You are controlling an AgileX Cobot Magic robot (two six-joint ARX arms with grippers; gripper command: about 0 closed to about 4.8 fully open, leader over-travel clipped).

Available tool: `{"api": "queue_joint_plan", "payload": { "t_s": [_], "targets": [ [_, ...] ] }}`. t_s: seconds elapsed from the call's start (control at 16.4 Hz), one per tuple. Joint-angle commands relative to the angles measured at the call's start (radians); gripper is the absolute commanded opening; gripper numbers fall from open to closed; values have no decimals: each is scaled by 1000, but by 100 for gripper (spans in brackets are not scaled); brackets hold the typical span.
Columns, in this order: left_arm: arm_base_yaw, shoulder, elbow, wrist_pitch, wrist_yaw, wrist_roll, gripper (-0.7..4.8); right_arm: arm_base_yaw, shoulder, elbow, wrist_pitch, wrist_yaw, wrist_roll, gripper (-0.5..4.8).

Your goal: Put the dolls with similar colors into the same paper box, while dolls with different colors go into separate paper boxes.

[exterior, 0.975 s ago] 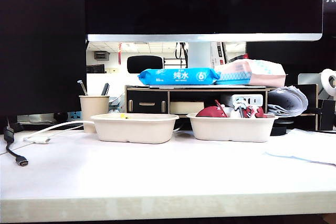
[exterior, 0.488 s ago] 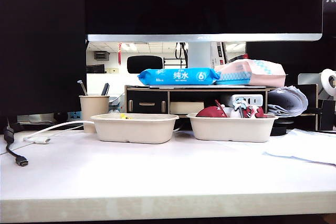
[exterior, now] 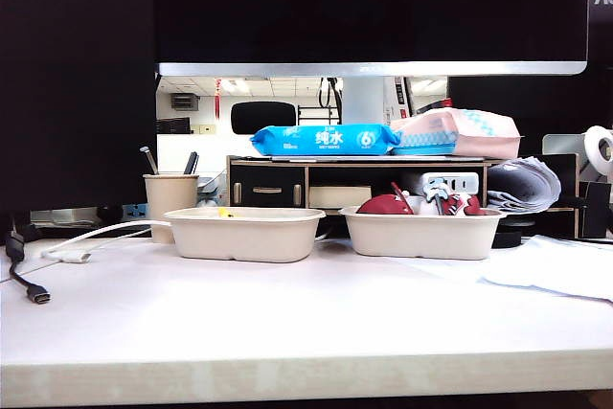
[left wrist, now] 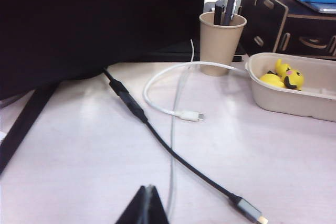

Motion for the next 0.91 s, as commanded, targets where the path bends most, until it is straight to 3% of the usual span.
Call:
{"api": "queue_joint_plan", "payload": {
  "t_s": [0.06,0.49,0.91],
  "targets": [
    [-1,0,1,12,3,4,-5,2,-116,-158,-22,2,5,0],
    [-1,0,1,12,3,4,-5,2,-244,-261,-419,-1,5,0],
    [-1,0,1,12,3,4,-5,1,-246,-261,-467,-1,3,0]
  ]
}}
